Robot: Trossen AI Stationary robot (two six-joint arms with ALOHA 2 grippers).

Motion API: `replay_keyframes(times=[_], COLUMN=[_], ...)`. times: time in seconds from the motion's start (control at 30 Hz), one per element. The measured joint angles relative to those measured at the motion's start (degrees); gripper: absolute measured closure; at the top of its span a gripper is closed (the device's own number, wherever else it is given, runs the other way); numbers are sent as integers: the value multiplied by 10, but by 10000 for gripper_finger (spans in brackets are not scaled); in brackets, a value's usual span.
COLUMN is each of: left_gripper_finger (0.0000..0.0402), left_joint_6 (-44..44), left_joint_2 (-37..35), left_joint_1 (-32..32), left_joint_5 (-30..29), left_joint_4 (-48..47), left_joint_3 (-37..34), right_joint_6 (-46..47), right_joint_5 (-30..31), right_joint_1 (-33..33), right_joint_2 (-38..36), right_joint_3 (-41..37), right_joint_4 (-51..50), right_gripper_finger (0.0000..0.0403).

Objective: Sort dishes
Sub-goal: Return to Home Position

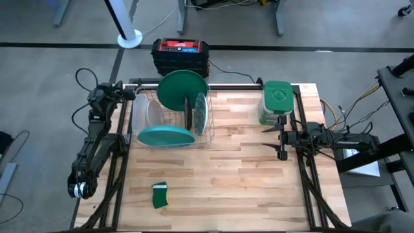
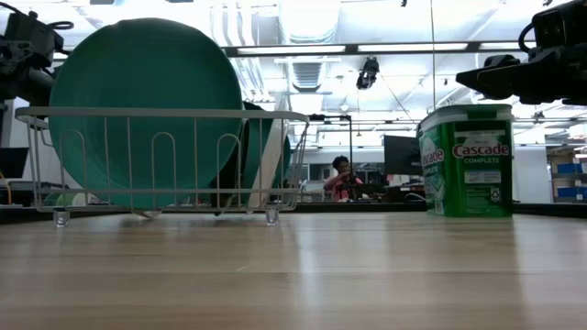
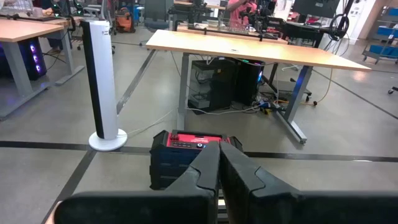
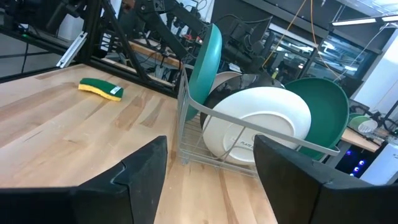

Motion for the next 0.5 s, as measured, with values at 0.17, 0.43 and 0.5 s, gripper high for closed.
replay_keyframes(times=[0.17, 0.43, 0.5], left_gripper_finger=[401, 401, 401], left_joint_6=[0, 0, 0], left_joint_2=[0, 0, 0], left_joint_1=[0, 0, 0], left_joint_5=[0, 0, 0], left_joint_4=[0, 0, 0], left_joint_3=[0, 0, 0], right_joint_6=[0, 0, 0], right_joint_5=[0, 0, 0], right_joint_1=[0, 0, 0], right_joint_2=[0, 0, 0], right_joint_3=[0, 0, 0], right_joint_4=[0, 0, 0], right_gripper_finger=[169, 154, 151])
